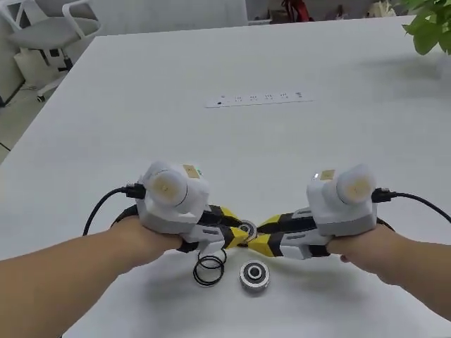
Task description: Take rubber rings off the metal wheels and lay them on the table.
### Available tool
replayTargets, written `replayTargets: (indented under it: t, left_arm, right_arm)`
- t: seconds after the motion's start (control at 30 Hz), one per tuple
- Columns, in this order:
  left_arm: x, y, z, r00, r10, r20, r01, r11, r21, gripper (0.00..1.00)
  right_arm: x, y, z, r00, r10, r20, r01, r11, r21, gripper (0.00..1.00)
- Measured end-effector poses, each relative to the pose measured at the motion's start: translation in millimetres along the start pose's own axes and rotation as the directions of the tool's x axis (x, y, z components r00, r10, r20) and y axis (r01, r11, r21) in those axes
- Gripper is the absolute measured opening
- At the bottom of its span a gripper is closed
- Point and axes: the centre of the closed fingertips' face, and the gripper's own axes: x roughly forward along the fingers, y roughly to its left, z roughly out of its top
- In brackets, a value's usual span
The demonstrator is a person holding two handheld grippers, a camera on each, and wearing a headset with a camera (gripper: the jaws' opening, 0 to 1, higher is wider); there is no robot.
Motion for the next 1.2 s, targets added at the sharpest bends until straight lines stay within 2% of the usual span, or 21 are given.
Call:
replayTargets:
  t: [0.3, 0.47, 0.63, 0.77, 0.93, 1.07, 1.1, 1.13, 1.2]
  left_arm:
    - [1.7, -1.1, 1.0, 0.9999, 0.015, 0.003, -0.015, 1.0, 0.016, 0.14]
    - [1.5, -2.3, 0.3, 0.9997, 0.024, -0.009, -0.024, 0.998, 0.054, 0.14]
    - [1.4, -1.2, 0.1, 0.9996, 0.029, -0.005, -0.029, 0.999, 0.043, 0.13]
    - [1.5, -1.3, -0.2, 0.9994, 0.033, -0.002, -0.033, 0.999, 0.038, 0.13]
    - [1.2, -1.5, -0.6, 0.999, 0.045, -0.01, -0.044, 0.998, 0.039, 0.13]
    - [0.7, -1.3, -1.3, 0.9987, 0.049, -0.017, -0.048, 0.998, 0.044, 0.13]
    - [0.4, -1.7, -1.5, 0.9987, 0.049, -0.018, -0.048, 0.998, 0.044, 0.13]
    - [0.2, -1.8, -1.6, 0.9986, 0.05, -0.018, -0.049, 0.998, 0.043, 0.13]
    - [0.2, -2.0, -1.6, 0.9986, 0.05, -0.018, -0.05, 0.998, 0.041, 0.13]
  right_arm:
    - [2.1, 0.0, 0.0, 1.0, -0.01, -0.001, 0.01, 1.0, -0.015, 0.22]
    - [-1.5, -1.2, -3.5, 0.9999, -0.01, -0.01, 0.01, 1.0, -0.026, 0.17]
    - [-6.7, -2.3, -5.2, 0.9998, -0.01, -0.016, 0.01, 1.0, -0.016, 0.11]
    - [-9.2, -6.8, -6.2, 0.9997, -0.023, -0.01, 0.023, 1.0, 0.02, 0.01]
    - [-7.7, -7.1, -5.6, 0.9996, -0.027, -0.012, 0.028, 0.999, 0.041, 0.0]
    - [-11.1, -10.9, -2.2, 0.9991, -0.034, 0.026, 0.031, 0.992, 0.123, 0.0]
    - [-13.2, -13.3, 1.8, 0.9977, -0.042, 0.052, 0.034, 0.987, 0.155, 0.0]
    - [-14.3, -13.4, 2.7, 0.9975, -0.042, 0.056, 0.031, 0.983, 0.183, 0.0]
    - [-16.0, -14.7, 5.5, 0.9964, -0.044, 0.073, 0.028, 0.979, 0.202, 0.0]
